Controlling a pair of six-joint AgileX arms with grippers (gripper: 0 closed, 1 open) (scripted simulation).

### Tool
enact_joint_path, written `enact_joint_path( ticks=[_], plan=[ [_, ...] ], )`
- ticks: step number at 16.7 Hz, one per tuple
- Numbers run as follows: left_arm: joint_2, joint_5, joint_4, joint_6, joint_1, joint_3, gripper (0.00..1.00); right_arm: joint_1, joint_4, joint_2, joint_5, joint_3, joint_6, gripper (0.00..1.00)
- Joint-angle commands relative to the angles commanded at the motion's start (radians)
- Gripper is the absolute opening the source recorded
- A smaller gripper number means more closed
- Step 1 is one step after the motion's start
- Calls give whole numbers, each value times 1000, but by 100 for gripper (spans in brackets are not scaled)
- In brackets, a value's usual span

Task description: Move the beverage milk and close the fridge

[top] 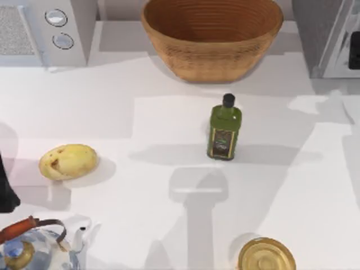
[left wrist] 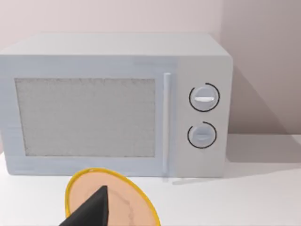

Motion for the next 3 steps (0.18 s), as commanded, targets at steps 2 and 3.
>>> enact_joint_path(
  ticks=[2, 3],
  plan=[
    [0, 0, 0, 0, 0, 0, 100, 3, -9, 24, 1, 24, -2, 100],
    [0, 0, 0, 0, 0, 0, 100, 3, -9, 24, 1, 24, -2, 100]
  ],
)
